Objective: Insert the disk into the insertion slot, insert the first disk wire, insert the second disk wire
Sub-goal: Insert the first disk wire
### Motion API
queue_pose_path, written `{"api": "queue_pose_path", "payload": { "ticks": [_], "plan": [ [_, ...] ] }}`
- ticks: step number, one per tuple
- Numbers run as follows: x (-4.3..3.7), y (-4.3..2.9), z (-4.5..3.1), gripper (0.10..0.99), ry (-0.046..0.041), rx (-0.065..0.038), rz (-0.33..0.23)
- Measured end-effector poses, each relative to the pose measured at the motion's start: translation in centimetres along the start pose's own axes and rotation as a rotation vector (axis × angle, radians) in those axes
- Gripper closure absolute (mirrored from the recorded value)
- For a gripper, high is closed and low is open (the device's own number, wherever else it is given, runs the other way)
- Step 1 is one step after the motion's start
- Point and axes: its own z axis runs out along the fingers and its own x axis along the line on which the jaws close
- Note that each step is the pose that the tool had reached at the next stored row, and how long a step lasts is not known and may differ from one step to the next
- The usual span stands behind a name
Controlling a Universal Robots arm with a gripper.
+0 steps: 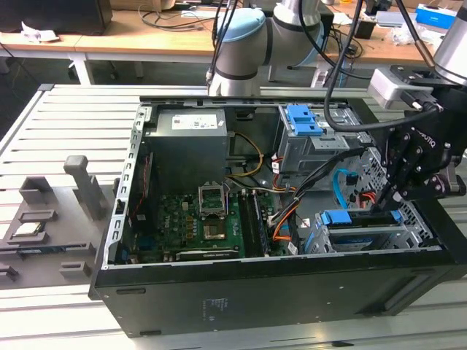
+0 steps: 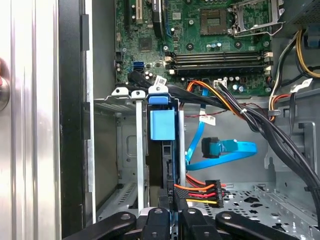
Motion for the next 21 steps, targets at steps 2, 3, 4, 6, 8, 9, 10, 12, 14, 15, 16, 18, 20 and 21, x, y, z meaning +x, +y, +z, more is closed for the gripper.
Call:
{"api": "queue_pose_path", "payload": {
  "ticks": [2,3,4,6,8,9,10,12,14,15,16,18,20,21],
  "plan": [
    [-0.01,-0.07,0.09,0.925,-0.0004,-0.001,0.006],
    [-0.01,-0.08,0.11,0.925,-0.0002,-0.001,0.006],
    [-0.02,-0.08,0.18,0.925,-0.0004,-0.001,0.006],
    [-0.02,-0.09,0.24,0.925,-0.0001,-0.001,0.006],
    [-0.04,-0.09,0.35,0.925,-0.0005,-0.001,0.006],
    [-0.04,-0.09,0.37,0.925,-0.0002,-0.001,0.006],
    [-0.04,-0.09,0.42,0.925,-0.0001,-0.001,0.006],
    [-0.05,-0.10,0.51,0.925,-0.0004,-0.001,0.006],
    [-0.08,-0.12,0.91,0.925,0.0001,0.000,0.006],
    [-0.09,-0.12,0.98,0.925,0.0002,0.000,0.006],
    [-0.09,-0.12,1.04,0.925,0.0003,0.000,0.006],
    [-0.11,-0.12,1.21,0.914,-0.0018,-0.001,0.006],
    [-0.10,-0.12,1.20,0.851,-0.0004,-0.001,0.006],
    [-0.10,-0.12,1.15,0.851,0.0000,-0.001,0.006]
  ]
}}
